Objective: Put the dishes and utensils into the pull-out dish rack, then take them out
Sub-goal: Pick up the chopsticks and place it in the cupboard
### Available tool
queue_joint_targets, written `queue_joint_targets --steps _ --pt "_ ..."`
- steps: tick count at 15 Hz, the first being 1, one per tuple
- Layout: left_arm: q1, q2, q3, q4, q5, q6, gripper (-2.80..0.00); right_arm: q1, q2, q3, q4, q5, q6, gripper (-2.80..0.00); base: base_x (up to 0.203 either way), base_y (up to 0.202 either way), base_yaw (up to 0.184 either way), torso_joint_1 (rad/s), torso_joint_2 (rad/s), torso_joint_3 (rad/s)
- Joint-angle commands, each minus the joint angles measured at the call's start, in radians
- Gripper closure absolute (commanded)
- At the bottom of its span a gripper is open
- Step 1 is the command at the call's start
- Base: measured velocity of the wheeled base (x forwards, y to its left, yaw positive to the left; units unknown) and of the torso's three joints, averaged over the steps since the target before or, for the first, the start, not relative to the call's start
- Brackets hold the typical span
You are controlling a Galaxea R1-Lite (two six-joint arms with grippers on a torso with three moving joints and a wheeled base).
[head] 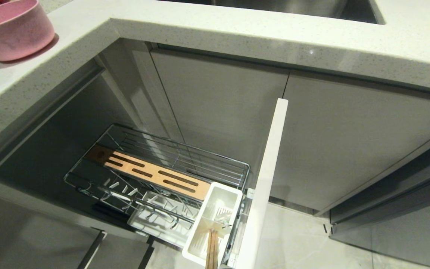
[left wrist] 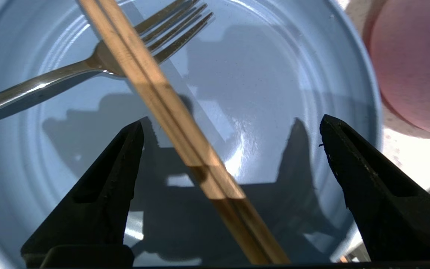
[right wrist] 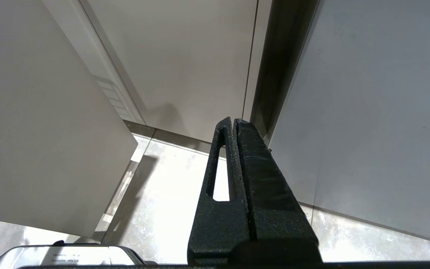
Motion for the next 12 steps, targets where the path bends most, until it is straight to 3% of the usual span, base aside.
queue_joint_targets --steps 1,5,6,12 --pt "0.001 0.020 0.002 0.008 0.003 -0.002 -2.80 0.000 -0.001 0.026 -0.001 0.000 0.000 0.00 0.000 0.000 0.000 0.000 0.00 0.000" --pt "-0.004 0.033 -0.004 0.018 0.003 -0.002 -2.80 0.000 -0.001 0.026 -0.001 0.000 0.000 0.00 0.000 0.000 0.000 0.000 0.00 0.000" --pt "-0.005 0.035 -0.003 0.018 0.003 -0.002 0.00 0.000 -0.001 0.026 -0.001 0.000 0.000 0.00 0.000 0.000 0.000 0.000 0.00 0.000" --pt "-0.025 0.033 -0.002 0.018 0.003 -0.002 0.00 0.000 -0.001 0.026 -0.001 0.000 0.000 0.00 0.000 0.000 0.000 0.000 0.00 0.000"
